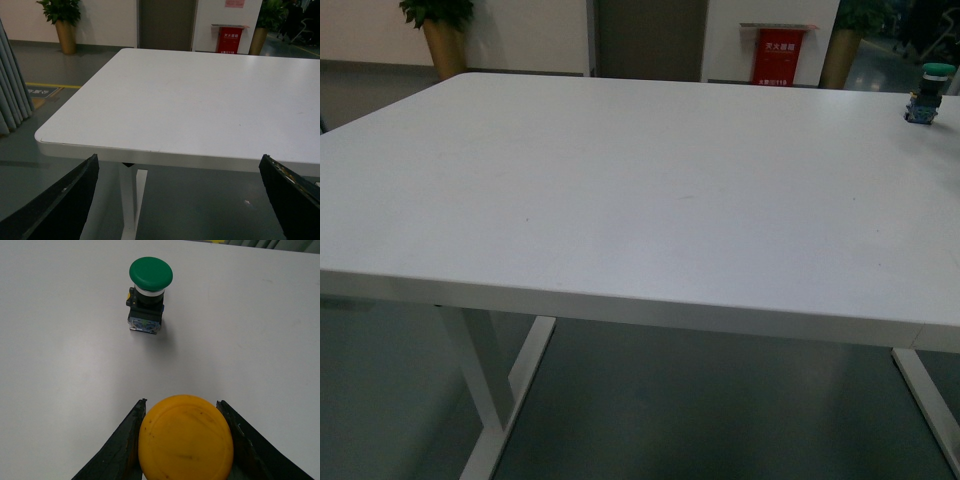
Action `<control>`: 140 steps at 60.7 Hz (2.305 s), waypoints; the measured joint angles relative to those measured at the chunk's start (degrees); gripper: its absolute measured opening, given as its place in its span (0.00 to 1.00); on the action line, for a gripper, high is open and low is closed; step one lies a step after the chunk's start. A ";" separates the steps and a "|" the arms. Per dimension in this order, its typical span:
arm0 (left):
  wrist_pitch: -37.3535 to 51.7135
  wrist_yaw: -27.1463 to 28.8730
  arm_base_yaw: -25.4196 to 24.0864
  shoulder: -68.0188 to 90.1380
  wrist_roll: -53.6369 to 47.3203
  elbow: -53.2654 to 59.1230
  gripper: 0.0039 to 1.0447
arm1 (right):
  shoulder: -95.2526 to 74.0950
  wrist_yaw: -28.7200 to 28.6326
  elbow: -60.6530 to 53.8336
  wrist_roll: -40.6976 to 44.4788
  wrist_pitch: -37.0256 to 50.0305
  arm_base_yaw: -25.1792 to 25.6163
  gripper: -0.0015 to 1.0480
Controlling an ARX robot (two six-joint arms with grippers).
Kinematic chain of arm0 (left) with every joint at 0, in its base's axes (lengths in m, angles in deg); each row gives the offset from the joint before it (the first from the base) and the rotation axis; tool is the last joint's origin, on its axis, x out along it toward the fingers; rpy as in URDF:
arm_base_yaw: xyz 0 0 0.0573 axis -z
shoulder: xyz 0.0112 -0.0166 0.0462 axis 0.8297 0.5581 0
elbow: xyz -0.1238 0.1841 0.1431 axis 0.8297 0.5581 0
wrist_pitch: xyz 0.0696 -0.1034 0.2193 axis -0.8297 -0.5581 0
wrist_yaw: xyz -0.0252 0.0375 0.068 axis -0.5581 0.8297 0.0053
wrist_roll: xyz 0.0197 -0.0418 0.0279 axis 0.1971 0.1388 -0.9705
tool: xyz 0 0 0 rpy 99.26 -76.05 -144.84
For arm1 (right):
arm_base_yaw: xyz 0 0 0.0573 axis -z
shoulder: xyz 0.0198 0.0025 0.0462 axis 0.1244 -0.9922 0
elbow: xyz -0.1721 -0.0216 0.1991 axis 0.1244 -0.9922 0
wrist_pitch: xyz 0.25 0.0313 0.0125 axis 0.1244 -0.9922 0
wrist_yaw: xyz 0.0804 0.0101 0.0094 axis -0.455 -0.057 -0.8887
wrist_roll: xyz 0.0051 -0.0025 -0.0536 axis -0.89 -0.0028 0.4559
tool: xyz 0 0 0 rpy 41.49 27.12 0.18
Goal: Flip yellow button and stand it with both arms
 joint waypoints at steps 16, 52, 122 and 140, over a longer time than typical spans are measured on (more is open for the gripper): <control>0.00 0.00 0.00 0.00 0.00 0.00 0.94 | -1.01 -0.66 0.48 -0.26 -1.05 -0.07 0.34; 0.00 0.00 0.00 0.00 0.00 0.00 0.94 | -3.58 -1.05 1.60 -2.01 -3.76 -0.11 0.34; 0.00 0.00 0.00 0.00 0.00 0.00 0.94 | 7.32 -10.78 -8.57 -8.17 2.47 1.29 0.93; 0.00 0.00 0.00 0.00 0.00 0.00 0.94 | 35.91 -25.68 -33.44 -14.99 13.07 4.59 0.93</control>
